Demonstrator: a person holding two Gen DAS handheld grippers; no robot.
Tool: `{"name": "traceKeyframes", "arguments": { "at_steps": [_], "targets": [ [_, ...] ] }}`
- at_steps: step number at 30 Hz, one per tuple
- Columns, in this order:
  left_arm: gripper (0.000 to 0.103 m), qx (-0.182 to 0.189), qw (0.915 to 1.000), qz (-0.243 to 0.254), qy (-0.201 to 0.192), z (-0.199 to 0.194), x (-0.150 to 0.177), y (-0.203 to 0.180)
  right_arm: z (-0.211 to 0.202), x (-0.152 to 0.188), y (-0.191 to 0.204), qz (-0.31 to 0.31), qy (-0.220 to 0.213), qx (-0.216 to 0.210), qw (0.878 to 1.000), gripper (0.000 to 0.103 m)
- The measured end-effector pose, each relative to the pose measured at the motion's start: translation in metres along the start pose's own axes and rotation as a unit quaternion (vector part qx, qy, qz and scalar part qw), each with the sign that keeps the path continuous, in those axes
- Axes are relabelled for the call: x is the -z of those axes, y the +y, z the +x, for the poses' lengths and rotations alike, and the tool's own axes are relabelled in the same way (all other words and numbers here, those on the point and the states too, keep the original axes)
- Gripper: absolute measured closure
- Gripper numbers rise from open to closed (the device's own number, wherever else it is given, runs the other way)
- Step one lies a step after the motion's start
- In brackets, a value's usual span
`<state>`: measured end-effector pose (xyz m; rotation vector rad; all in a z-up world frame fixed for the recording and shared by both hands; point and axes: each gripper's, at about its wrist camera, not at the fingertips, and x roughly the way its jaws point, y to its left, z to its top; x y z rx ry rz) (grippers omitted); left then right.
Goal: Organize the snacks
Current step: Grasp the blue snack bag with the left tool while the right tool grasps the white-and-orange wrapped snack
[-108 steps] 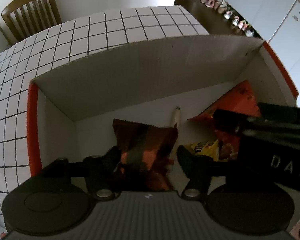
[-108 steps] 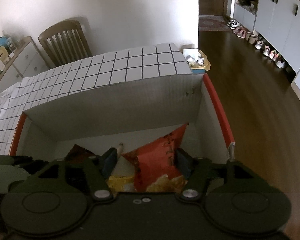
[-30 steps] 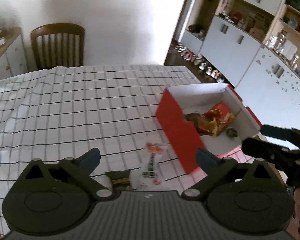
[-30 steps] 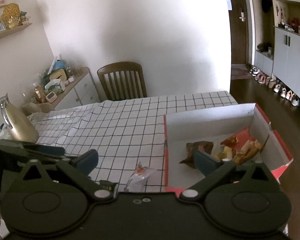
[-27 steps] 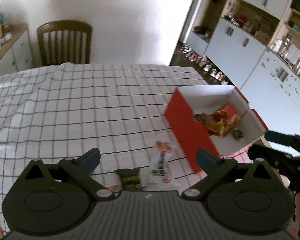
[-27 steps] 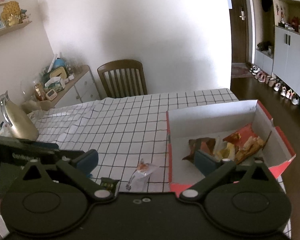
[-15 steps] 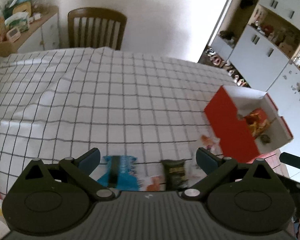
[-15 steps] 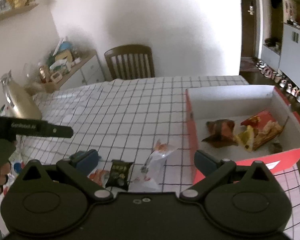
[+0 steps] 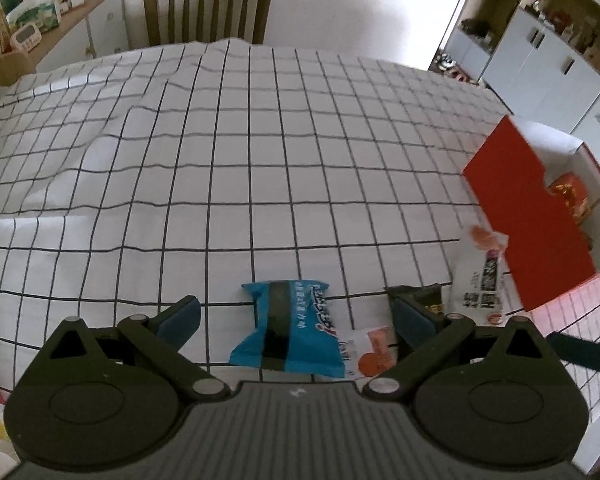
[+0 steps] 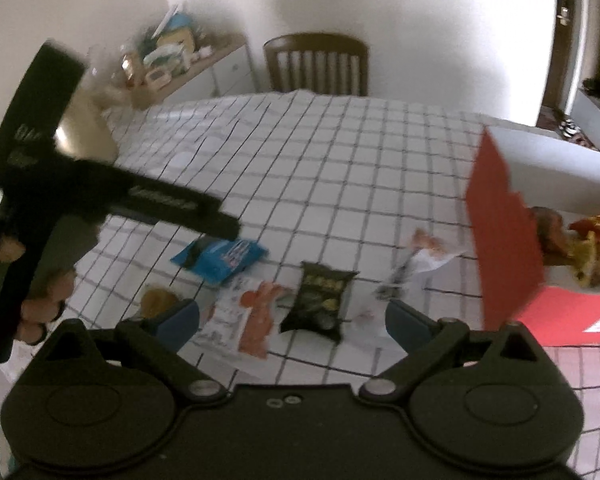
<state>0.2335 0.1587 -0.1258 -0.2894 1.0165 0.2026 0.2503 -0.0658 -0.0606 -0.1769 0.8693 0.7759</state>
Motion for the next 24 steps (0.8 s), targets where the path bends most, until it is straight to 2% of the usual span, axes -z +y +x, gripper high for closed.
{"name": "traceKeyframes", "arguments": {
  "at_steps": [10,16,24],
  "targets": [
    [0.001,-0.023,0.9989,0.027,0.031,0.031,-0.008,-0.005,0.05,0.0,0.032,-0.028,0.041,-0.007,0.999,0.009],
    [0.001,-0.038,0.9969,0.037,0.058,0.05,-0.013,-0.006,0.072,-0.003,0.038,-0.015,0.058,-0.004,0.998,0.012],
    [0.002,-0.04,0.9965,0.016,0.072,0.062,-0.016,0.004,0.092,-0.002,0.042,-0.007,0.08,-0.001,0.997,0.019]
  ]
}}
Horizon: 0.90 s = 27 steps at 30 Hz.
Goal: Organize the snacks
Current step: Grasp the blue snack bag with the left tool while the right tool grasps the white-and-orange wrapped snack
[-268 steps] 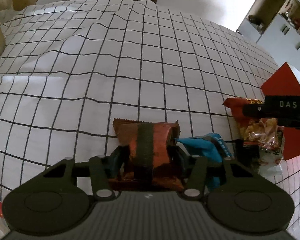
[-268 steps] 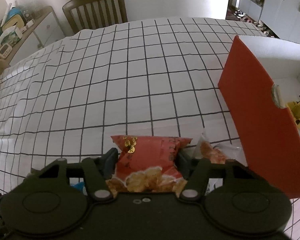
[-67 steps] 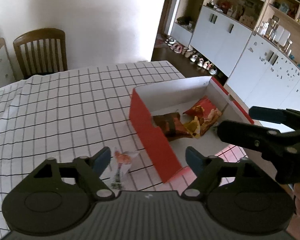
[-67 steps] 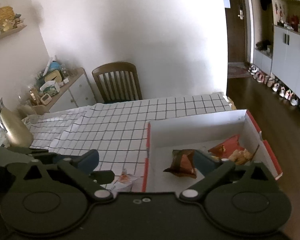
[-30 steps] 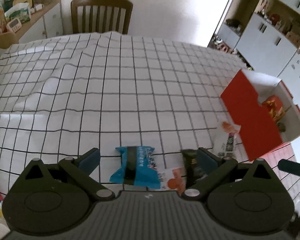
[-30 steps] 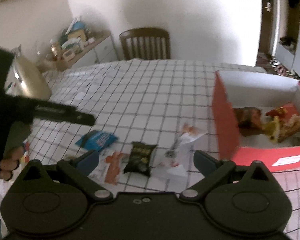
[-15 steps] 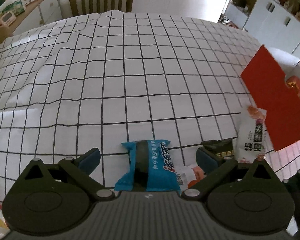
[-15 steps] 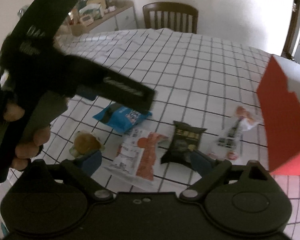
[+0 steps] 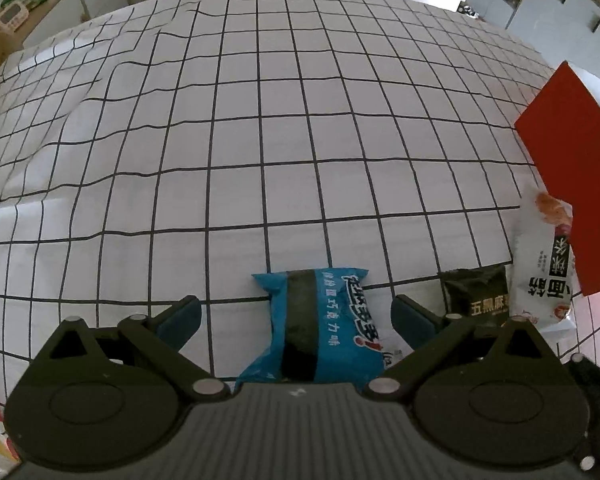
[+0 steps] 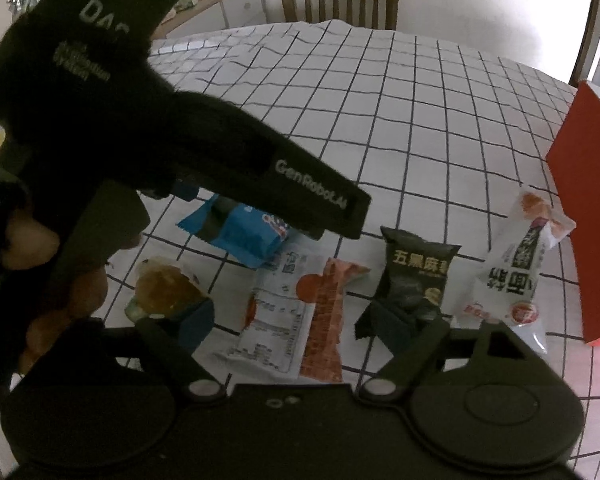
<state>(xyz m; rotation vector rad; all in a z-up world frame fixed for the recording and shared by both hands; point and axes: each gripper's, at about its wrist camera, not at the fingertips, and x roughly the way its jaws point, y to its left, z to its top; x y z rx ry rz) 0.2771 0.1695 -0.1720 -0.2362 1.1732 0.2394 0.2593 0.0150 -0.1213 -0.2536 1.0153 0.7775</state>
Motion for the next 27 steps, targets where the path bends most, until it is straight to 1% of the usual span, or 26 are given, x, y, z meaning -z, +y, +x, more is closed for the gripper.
{"name": "traceKeyframes", "arguments": {
  "at_steps": [1,3,4,5,6,7,9,11,13,15,17,27],
  "targets": [
    [0.002,0.001,1.0,-0.001,-0.001,0.0,0.0,0.001,0.002,0.0,0.001,-0.002,0.002,0.0,1.0,0.02],
    [0.008,0.003,1.0,-0.002,-0.002,-0.001,-0.001,0.001,0.004,0.001,0.004,-0.005,0.005,0.001,1.0,0.021],
    [0.01,0.006,1.0,-0.003,-0.001,-0.001,-0.001,0.002,0.005,0.002,0.005,-0.006,0.007,0.001,1.0,0.023],
    [0.015,0.008,1.0,-0.005,0.0,-0.002,-0.001,0.002,0.006,0.002,0.006,-0.006,0.008,0.003,1.0,0.026],
    [0.023,0.01,0.9999,-0.006,0.0,-0.002,-0.001,0.003,0.007,0.002,0.007,-0.006,0.009,0.004,1.0,0.027],
    [0.029,0.01,0.9999,-0.006,0.0,-0.003,0.0,0.003,0.008,0.003,0.008,-0.005,0.01,0.005,1.0,0.03],
    [0.044,0.014,0.9998,-0.01,0.006,-0.004,0.0,0.004,0.008,0.004,0.008,-0.003,0.01,0.008,1.0,0.035],
    [0.046,0.012,0.9998,-0.016,0.008,-0.004,0.001,0.005,0.009,0.003,0.009,0.0,0.011,0.008,1.0,0.043],
    [0.053,0.013,0.9997,-0.021,0.007,-0.005,0.003,0.008,0.011,0.004,0.01,0.001,0.011,0.012,1.0,0.046],
    [0.056,0.015,0.9995,-0.029,0.005,-0.008,0.004,0.01,0.01,0.005,0.011,0.001,0.01,0.009,1.0,0.05],
    [0.057,0.016,0.9993,-0.035,0.004,-0.011,0.006,0.013,0.007,0.007,0.01,0.0,0.009,0.01,1.0,0.052],
    [0.058,0.03,0.9973,-0.065,-0.015,-0.035,0.016,0.028,-0.025,0.017,-0.006,0.012,0.0,0.004,1.0,0.055]
  ]
}}
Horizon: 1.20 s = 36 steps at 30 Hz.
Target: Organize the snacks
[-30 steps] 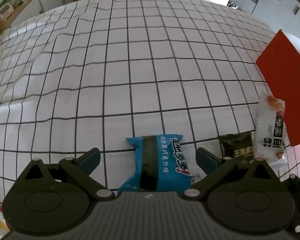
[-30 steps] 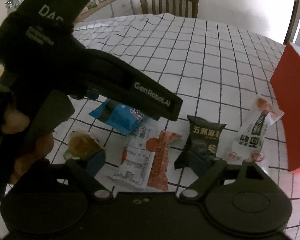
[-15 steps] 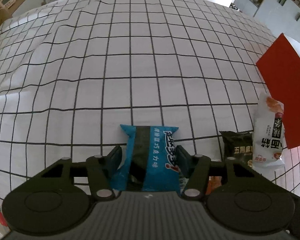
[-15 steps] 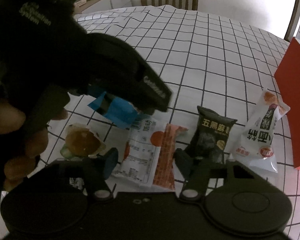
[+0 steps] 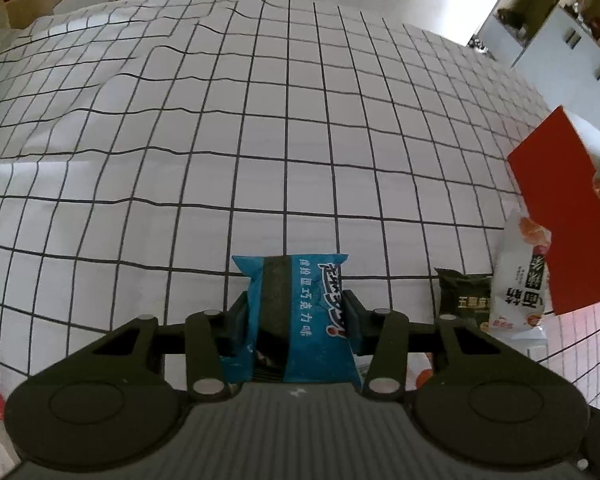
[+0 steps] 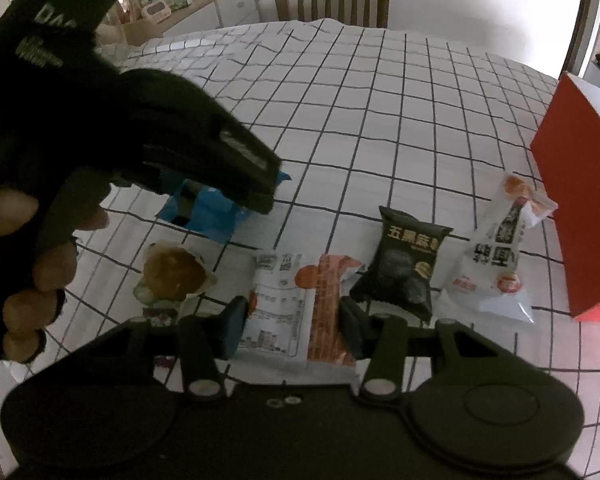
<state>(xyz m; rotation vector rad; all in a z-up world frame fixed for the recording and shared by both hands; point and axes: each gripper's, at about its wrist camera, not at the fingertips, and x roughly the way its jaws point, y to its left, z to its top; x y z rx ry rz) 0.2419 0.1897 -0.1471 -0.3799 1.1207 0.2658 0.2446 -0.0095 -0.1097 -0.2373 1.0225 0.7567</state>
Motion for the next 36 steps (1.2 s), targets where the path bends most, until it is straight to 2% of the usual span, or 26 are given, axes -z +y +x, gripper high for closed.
{"name": "traceKeyframes", "arguments": {
  "at_steps": [17,36],
  "targets": [
    [0.058,0.036,0.9988,0.003,-0.032,-0.05,0.016,-0.02,-0.066,0.002,-0.024,0.026,-0.039,-0.005,0.999,0.056],
    [0.058,0.088,0.9924,0.059,-0.062,-0.103,0.022,-0.105,-0.142,0.004,-0.087,0.08,-0.093,0.015,0.992,0.055]
  ]
}}
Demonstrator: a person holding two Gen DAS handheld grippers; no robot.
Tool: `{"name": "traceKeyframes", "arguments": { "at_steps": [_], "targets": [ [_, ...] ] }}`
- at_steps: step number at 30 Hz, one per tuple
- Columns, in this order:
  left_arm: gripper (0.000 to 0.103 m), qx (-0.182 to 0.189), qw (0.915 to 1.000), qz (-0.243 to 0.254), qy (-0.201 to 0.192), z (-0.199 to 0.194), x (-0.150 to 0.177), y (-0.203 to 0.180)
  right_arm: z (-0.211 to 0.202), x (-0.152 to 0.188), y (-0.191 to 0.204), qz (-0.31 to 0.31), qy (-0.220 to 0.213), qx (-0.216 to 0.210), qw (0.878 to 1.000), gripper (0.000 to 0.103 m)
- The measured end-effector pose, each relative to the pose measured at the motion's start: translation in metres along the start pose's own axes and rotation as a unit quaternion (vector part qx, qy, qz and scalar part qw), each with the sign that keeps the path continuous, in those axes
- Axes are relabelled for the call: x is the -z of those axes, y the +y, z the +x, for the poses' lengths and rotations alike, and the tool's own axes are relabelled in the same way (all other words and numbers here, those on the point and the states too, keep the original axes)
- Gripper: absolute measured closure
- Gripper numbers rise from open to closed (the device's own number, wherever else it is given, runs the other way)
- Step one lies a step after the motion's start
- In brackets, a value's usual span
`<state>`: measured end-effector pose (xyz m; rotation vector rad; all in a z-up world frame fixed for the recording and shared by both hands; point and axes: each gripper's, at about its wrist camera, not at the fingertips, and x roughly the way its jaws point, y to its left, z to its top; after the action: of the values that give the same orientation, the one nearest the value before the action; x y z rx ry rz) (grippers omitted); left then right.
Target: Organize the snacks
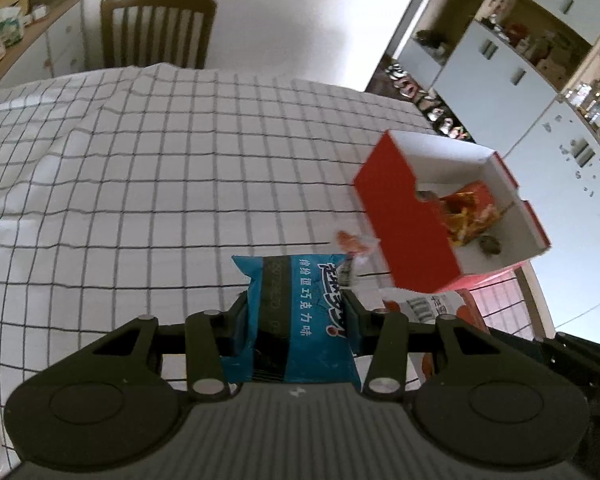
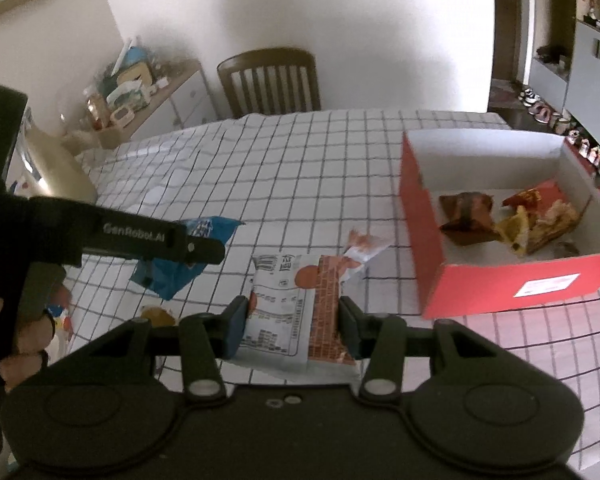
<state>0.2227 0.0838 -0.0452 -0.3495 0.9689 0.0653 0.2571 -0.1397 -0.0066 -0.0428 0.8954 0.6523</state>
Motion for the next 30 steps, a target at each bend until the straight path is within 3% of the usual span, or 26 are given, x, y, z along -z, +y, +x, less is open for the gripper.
{"name": "traceKeyframes", "arguments": {
  "at_steps": [14,30],
  "targets": [
    [0.058,0.038,0.9986,0.036,-0.003,0.005,-0.014,-0.074,-0.036,-0.021,-0.061,0.031,-0.047,0.027,0.998,0.056],
    [0.058,0.055,0.9955,0.077,0.01,0.046,-0.033,-0.171,-0.049,-0.042,-0.156,0.066,-0.08,0.066,0.992,0.056]
  ]
}}
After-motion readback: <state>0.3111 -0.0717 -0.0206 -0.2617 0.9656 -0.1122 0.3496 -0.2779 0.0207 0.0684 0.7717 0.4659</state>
